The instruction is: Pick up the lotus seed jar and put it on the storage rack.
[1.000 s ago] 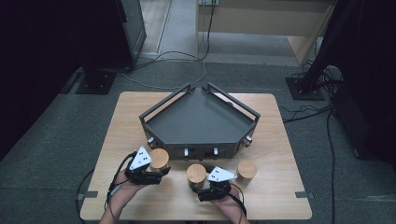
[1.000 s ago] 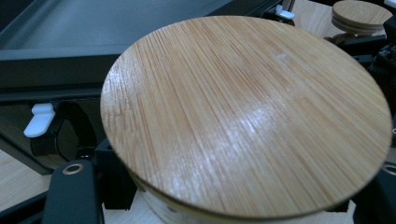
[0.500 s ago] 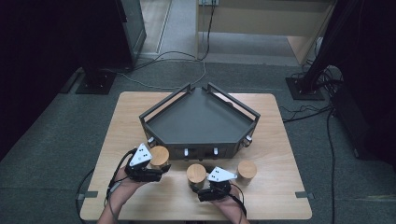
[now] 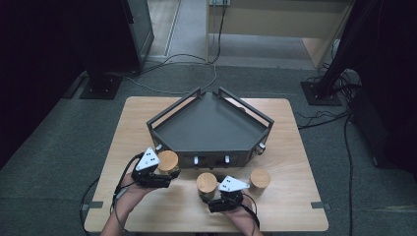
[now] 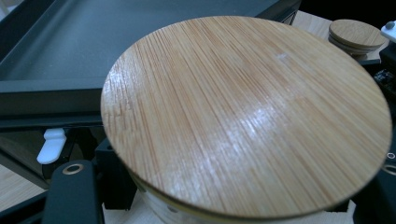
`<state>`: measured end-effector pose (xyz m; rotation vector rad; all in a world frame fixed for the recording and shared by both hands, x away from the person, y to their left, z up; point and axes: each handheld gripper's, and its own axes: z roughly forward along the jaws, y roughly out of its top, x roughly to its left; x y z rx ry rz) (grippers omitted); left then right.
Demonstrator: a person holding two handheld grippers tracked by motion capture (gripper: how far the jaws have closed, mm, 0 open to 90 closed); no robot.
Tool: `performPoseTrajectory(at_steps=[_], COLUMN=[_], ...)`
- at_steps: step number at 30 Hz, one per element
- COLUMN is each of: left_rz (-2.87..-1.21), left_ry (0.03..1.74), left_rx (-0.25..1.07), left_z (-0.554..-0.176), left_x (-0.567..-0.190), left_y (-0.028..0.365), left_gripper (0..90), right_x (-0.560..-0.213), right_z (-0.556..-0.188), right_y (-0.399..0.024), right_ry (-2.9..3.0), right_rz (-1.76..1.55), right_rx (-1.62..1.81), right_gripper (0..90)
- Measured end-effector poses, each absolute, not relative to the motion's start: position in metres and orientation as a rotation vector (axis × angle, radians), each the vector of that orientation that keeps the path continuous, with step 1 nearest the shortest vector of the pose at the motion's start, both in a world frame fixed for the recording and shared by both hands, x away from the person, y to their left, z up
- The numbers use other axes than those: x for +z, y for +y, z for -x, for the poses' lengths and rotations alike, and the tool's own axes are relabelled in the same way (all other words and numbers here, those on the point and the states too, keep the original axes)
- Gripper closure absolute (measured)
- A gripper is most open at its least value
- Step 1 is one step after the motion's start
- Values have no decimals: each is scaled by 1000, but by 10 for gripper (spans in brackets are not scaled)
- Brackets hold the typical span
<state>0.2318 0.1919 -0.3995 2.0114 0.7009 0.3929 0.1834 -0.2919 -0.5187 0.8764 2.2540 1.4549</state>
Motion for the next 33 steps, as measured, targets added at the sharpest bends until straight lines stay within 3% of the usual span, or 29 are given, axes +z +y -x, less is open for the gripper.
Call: performPoseTrajectory(at_steps=[33], left_rz=[-2005], left_ry=[708], left_rx=[385], left_z=[-240], left_x=[-383], left_y=[193], left_gripper=[252], right_x=[-518], right_z=[-183], right_y=[-290], right_ry=[2265], right_rz=[-865], right_rx=[1442], right_gripper=[122])
